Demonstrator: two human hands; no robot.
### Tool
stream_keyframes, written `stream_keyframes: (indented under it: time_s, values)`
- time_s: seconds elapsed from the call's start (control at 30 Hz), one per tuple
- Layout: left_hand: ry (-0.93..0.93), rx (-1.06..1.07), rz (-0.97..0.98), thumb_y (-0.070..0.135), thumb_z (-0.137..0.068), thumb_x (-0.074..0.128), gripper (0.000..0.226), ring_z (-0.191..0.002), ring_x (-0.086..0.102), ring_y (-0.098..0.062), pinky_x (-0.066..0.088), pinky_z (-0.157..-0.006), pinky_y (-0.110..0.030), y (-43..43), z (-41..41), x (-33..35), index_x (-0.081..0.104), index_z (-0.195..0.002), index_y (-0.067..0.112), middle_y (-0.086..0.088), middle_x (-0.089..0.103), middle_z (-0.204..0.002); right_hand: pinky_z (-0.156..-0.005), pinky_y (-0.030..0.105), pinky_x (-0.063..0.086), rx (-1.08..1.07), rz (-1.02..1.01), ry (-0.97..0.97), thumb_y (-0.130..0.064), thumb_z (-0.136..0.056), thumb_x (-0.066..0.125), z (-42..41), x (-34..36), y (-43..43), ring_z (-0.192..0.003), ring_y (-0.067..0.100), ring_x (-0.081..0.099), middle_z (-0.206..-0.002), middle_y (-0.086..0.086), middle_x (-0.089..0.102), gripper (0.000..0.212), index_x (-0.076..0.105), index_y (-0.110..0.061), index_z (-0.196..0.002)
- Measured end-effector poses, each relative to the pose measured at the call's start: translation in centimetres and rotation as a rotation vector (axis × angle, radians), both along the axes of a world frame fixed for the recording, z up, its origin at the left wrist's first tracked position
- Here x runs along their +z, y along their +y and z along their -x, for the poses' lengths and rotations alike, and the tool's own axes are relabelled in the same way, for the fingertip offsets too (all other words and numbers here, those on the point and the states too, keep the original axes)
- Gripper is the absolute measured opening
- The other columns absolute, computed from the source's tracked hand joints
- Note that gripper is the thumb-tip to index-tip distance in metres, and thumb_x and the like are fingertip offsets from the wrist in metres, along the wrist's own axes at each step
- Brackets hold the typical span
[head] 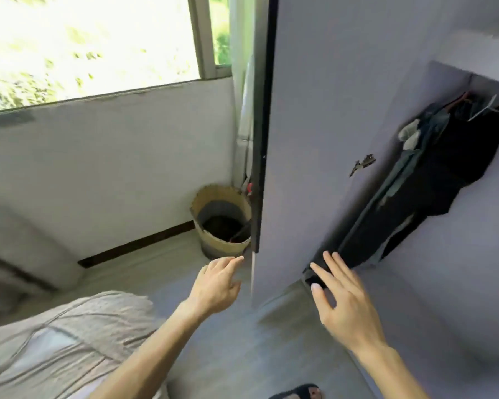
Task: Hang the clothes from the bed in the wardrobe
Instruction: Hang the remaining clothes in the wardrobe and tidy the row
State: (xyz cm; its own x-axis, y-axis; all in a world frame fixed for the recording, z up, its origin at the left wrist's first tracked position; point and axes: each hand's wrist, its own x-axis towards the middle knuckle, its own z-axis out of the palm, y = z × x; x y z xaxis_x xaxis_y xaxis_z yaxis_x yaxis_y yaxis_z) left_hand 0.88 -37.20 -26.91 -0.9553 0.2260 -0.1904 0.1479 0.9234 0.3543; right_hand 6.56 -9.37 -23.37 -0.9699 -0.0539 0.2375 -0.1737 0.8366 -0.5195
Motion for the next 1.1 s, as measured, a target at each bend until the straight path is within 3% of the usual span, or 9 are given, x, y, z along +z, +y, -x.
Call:
stream_keyframes:
  time_s: [0.1, 0.23, 0.4, 0.57, 0.77, 1.1]
  values:
    - [-0.126, 0.168, 0.093, 0.036, -0.095, 0.049, 0.061, -0.144, 0.031, -0.021, 0.028, -0.114, -0.041, -6.2, -7.4, -3.0, 0.031, -0.153, 0.031, 0.006, 0.038, -0.154, -0.121, 0.039, 0.026, 0.183, -0.037, -0.124, -0.043, -0.094, 0.048, -3.7, -2.9, -6.0, -0.148, -0.004, 0.016, -0.156, -0.013, 0.037, 0.046, 0.058, -0.033, -0.139]
    - [-0.241, 0.416, 0.153, 0.037, -0.095, 0.045, 0.055, -0.143, 0.03, -0.02, 0.027, -0.113, -0.042, -12.9, -17.5, -5.0, 0.035, -0.149, 0.032, 0.006, 0.04, -0.151, -0.12, 0.02, 0.0, 0.449, -0.114, -0.339, -0.052, -0.099, 0.036, -7.6, -4.2, -12.5, -0.145, -0.014, -0.005, -0.159, -0.025, 0.02, 0.048, 0.042, -0.045, -0.146]
    - [-0.306, 0.777, 0.164, 0.034, -0.095, 0.042, 0.051, -0.142, 0.03, -0.023, 0.025, -0.114, -0.049, -17.3, -27.7, -4.8, 0.038, -0.146, 0.028, 0.001, 0.041, -0.149, -0.122, 0.026, 0.005, 0.782, -0.258, -0.437, -0.056, -0.1, 0.037, -9.1, -4.4, -18.7, -0.146, -0.008, -0.003, -0.16, -0.025, 0.02, 0.046, 0.037, -0.049, -0.146]
    - [-0.346, 1.118, 0.126, 0.035, -0.095, 0.043, 0.054, -0.143, 0.029, -0.022, 0.024, -0.114, -0.049, -17.6, -36.9, -3.8, 0.036, -0.149, 0.031, 0.002, 0.038, -0.152, -0.124, 0.033, 0.01, 1.12, -0.403, -0.376, -0.058, -0.1, 0.035, -10.0, -3.4, -23.5, -0.152, 0.004, -0.002, -0.159, -0.023, 0.025, 0.049, 0.035, -0.047, -0.148]
    - [-0.33, 1.4, 0.085, 0.039, -0.099, 0.043, 0.053, -0.147, 0.024, -0.021, 0.022, -0.119, -0.049, -14.6, -44.1, -3.6, 0.034, -0.151, 0.03, 0.0, 0.034, -0.157, -0.123, 0.036, 0.014, 1.401, -0.41, -0.27, -0.054, -0.101, 0.037, -11.4, -2.7, -27.7, -0.154, 0.012, 0.005, -0.16, -0.016, 0.03, 0.05, 0.035, -0.044, -0.15]
    - [-0.276, 1.638, -0.017, 0.04, -0.098, 0.044, 0.055, -0.144, 0.03, -0.019, 0.025, -0.117, -0.049, -15.9, -47.4, -6.1, 0.035, -0.151, 0.028, 0.003, 0.038, -0.154, -0.121, 0.034, 0.015, 1.615, -0.38, -0.138, -0.049, -0.101, 0.045, -12.7, -2.4, -36.9, -0.153, 0.013, 0.011, -0.158, -0.014, 0.034, 0.047, 0.043, -0.041, -0.147]
